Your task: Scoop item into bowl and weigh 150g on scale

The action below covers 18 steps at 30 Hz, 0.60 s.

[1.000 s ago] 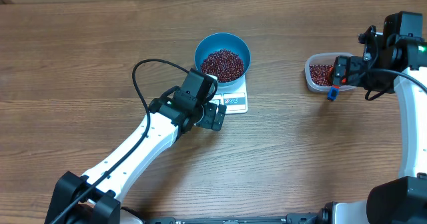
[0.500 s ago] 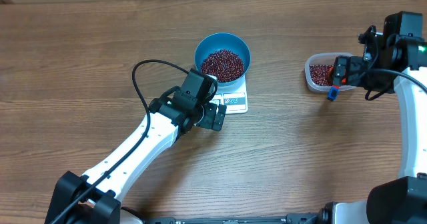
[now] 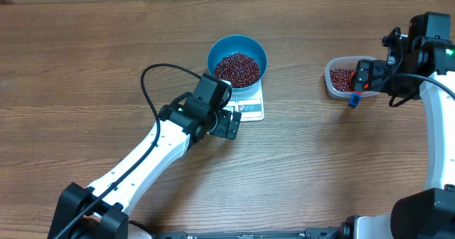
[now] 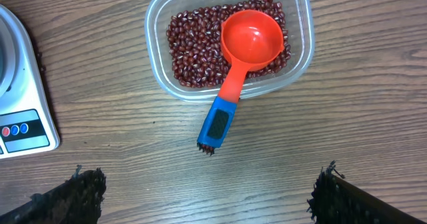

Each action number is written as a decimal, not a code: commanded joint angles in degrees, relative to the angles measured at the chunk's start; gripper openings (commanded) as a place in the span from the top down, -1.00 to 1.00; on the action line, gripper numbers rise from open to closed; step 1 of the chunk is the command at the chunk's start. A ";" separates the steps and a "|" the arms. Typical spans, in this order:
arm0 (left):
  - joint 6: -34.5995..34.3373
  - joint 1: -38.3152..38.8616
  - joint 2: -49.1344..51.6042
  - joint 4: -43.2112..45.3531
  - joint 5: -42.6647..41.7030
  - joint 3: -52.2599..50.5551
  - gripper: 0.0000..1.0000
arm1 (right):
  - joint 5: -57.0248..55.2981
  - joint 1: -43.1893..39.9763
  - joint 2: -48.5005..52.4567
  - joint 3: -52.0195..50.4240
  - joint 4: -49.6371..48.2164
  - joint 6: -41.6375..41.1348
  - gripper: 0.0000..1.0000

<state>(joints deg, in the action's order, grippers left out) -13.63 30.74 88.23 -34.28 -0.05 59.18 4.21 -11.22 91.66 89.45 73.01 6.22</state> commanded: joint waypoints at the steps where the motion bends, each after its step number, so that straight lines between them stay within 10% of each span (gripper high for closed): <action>1: -1.18 0.02 0.04 0.00 -0.61 -0.07 -0.99 | -0.26 -0.04 -0.68 0.66 -0.31 0.28 -1.00; 18: -0.24 0.02 -0.02 -1.03 -0.63 -0.07 -0.99 | -0.26 -0.04 -0.68 0.66 -0.31 0.28 -1.00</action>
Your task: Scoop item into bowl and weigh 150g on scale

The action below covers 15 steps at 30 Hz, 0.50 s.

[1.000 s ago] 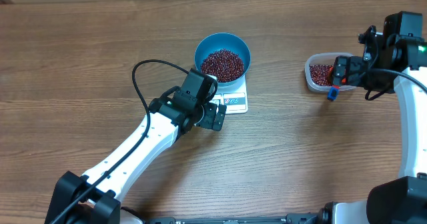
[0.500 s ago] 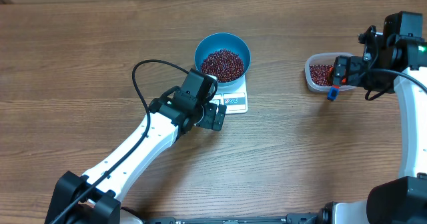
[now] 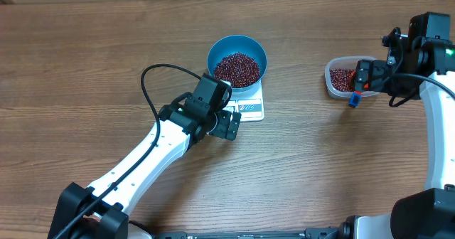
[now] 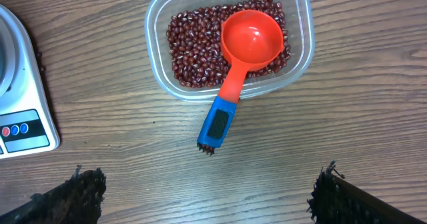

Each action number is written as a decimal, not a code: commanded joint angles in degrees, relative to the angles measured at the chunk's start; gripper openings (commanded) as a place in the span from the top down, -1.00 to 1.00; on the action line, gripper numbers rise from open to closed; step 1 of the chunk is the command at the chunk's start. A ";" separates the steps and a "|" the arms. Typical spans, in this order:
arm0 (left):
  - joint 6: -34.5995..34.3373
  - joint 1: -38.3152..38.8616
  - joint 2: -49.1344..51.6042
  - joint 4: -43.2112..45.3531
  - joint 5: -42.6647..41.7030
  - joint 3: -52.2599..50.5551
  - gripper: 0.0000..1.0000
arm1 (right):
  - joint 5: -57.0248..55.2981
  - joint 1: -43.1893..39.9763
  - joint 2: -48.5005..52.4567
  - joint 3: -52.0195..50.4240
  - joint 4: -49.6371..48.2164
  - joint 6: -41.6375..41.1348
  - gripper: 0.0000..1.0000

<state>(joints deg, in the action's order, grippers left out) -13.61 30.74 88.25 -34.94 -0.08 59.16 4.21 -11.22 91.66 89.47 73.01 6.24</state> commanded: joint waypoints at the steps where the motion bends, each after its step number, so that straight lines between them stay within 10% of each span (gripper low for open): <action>1: 0.24 0.02 -0.17 -0.48 -0.63 -0.04 -0.99 | -0.26 -0.04 -0.68 0.63 -0.31 0.26 -1.00; 15: 8.50 0.02 -11.91 -0.46 -4.07 -1.86 -0.99 | -0.26 -0.04 -0.68 0.63 -0.31 0.26 -1.00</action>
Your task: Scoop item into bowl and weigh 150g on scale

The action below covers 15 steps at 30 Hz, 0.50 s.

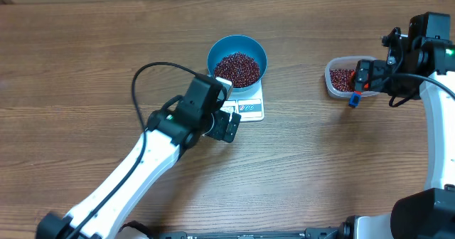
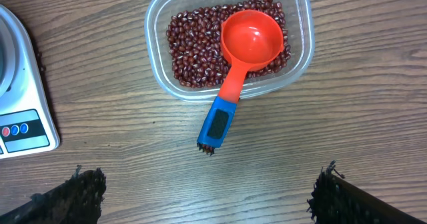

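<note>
A blue bowl holding red beans stands on the white scale. My left gripper hovers at the scale's front left corner, by its display; its jaws cannot be read from overhead. To the right, a clear tub of red beans holds a red scoop, empty, with its blue handle jutting over the rim toward me. My right gripper stands open over bare wood just short of the handle, nothing between its fingers.
The scale's corner with coloured buttons shows at the left edge of the right wrist view. A black cable loops off the left arm over the wooden table.
The left arm's forearm and wrist have shifted left and its cable loop with them, while its gripper stays at the scale's front corner. The right arm, scoop and tub are unchanged.
At both earlier moments the left gripper stood at the scale's front corner and the right gripper hung open before the scoop lying in the tub. Only the left arm's pose differs now; bowl, beans and scoop sit where they were.
</note>
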Each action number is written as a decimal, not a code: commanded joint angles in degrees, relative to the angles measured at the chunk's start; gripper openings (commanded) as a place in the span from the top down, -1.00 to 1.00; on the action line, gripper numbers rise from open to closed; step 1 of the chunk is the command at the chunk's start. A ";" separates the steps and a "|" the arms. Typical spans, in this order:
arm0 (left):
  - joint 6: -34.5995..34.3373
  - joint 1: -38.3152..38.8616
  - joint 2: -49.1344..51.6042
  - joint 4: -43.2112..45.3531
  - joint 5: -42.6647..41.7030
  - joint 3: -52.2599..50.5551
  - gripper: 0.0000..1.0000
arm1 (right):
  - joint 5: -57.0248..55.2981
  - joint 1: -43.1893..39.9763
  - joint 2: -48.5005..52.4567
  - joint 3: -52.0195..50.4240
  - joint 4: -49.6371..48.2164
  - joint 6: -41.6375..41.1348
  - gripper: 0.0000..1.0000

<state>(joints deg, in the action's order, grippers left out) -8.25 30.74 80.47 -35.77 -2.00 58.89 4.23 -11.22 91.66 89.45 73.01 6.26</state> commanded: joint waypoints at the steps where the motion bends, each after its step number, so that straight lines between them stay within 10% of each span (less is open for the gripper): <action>1: 3.19 0.02 -5.57 0.87 -2.12 -2.51 -0.99 | -0.28 -0.04 -0.68 0.66 -0.31 0.24 -1.00; 15: 9.09 -5.79 -29.77 18.97 -6.12 -22.40 -0.99 | -0.28 -0.04 -0.68 0.66 -0.31 0.24 -1.00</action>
<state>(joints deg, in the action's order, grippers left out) -3.14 27.83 55.44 -17.63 -4.78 38.79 4.23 -11.22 91.66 89.47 72.99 6.24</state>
